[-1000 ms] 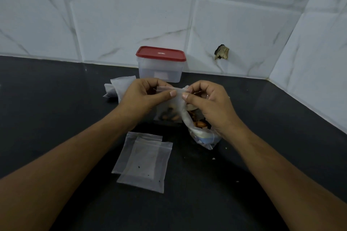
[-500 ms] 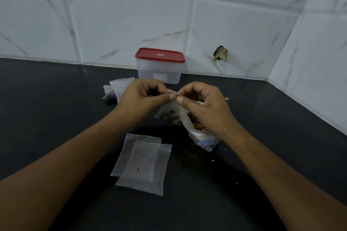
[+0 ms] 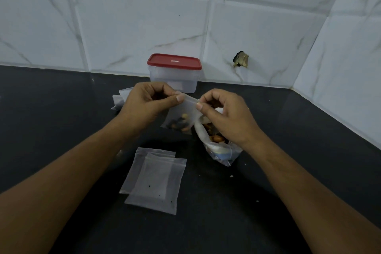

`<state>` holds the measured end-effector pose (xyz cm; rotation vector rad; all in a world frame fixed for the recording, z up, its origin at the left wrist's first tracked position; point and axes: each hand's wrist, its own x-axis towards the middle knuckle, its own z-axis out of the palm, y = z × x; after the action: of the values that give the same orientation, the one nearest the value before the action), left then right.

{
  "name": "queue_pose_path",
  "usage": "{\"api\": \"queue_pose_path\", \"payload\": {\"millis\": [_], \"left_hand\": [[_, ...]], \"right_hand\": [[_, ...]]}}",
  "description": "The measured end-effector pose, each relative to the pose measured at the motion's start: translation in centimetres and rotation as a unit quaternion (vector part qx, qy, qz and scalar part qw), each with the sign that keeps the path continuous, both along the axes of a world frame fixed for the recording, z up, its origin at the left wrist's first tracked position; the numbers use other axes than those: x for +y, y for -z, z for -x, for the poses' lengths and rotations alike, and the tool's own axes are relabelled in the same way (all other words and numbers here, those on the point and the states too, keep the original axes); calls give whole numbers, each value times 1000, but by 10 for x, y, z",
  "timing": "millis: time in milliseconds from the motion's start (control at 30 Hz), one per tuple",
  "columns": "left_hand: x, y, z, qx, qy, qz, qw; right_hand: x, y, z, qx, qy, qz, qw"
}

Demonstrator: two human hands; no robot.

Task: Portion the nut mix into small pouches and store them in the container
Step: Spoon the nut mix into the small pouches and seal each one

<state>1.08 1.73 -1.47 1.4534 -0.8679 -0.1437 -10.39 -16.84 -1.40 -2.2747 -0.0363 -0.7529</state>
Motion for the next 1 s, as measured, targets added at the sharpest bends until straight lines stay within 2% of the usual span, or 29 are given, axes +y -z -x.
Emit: {"api": "queue_pose_path", "payload": {"millis": [1000], "left_hand": [[14, -5, -17, 26, 3, 8, 1000]], "right_hand": [[2, -3, -4, 2, 40, 7, 999]]}}
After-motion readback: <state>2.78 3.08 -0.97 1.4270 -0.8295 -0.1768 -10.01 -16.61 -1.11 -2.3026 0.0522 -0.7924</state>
